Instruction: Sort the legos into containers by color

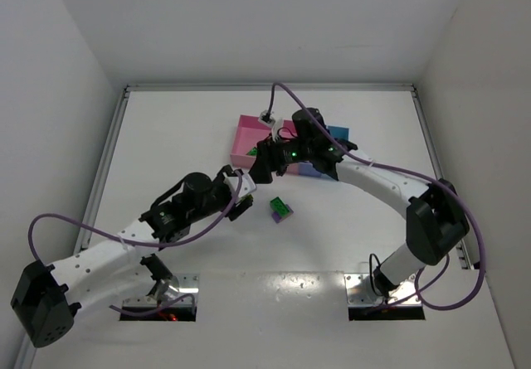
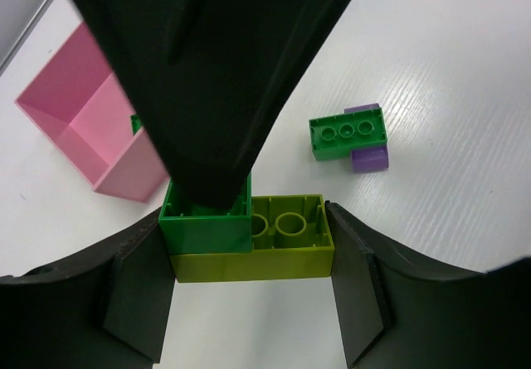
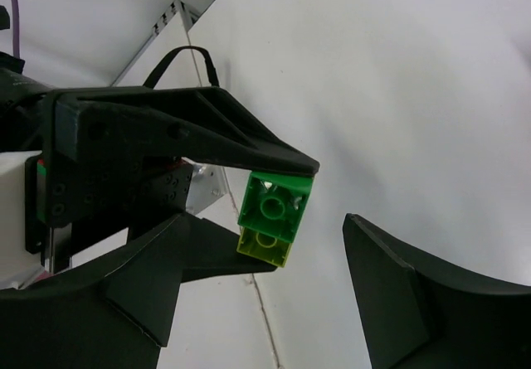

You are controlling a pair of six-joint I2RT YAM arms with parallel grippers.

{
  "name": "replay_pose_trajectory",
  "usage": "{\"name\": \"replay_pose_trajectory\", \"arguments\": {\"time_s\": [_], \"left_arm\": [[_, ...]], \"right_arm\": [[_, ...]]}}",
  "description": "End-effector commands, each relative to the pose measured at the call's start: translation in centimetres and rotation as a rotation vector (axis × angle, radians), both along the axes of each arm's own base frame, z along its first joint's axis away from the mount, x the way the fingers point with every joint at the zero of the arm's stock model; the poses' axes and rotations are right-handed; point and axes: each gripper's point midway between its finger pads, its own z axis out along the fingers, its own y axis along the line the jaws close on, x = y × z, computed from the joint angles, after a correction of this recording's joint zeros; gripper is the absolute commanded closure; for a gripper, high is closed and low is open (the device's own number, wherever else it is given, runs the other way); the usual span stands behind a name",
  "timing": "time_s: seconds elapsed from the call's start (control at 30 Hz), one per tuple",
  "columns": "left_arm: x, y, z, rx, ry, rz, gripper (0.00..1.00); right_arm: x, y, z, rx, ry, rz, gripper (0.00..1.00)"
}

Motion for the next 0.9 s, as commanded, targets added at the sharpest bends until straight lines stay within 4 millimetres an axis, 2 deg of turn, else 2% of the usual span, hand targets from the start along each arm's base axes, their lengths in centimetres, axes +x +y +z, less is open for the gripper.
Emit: {"name": "replay_pose_trajectory", "arguments": {"time_s": [0.0,0.07,0.1,0.23,0.37,0.5,0.67,0.77,0.87], "left_arm": [[0.4,-1.4,3.1,-0.077,-0.059,-0.030,0.99],[0.4,-1.5,2.8,-0.070,-0.051,-0.030,0.99],[0.6,-1.6,3.4,-0.082,-0.065,-0.030,0.99],[0.7,-1.8,3.7,-0.083,-0.066,-0.030,0.99],[0.9,-1.9,3.8,-0.082,-0.065,-0.030,0.99],[1.0,-2.0,3.7,-0.082,-0.065,-0.030,0.99],[0.9,-2.2,3.7,-0.084,-0.063,-0.039,0.99],[0.9,-2.2,3.7,-0.084,-0.063,-0.039,0.99],[0.9,-2.2,3.7,-0.084,-0.063,-0.039,0.99]], "right_arm": [[0.7,1.0,1.2,0.001,-0.050,-0.012,0.25],[0.7,1.2,1.4,-0.003,-0.055,-0.014,0.23],[0.9,1.3,1.0,-0.012,-0.050,-0.022,0.23],[0.9,1.3,1.1,-0.006,-0.049,-0.025,0.23],[0.9,1.3,0.4,-0.017,-0.034,-0.025,0.23],[0.7,1.3,0.0,-0.009,-0.026,-0.021,0.26],[0.7,1.5,-0.2,-0.005,-0.014,-0.016,0.34],[0.3,1.8,-0.9,-0.013,0.003,0.001,0.36],[0.4,1.9,-0.5,-0.007,-0.004,0.001,0.37]]}}
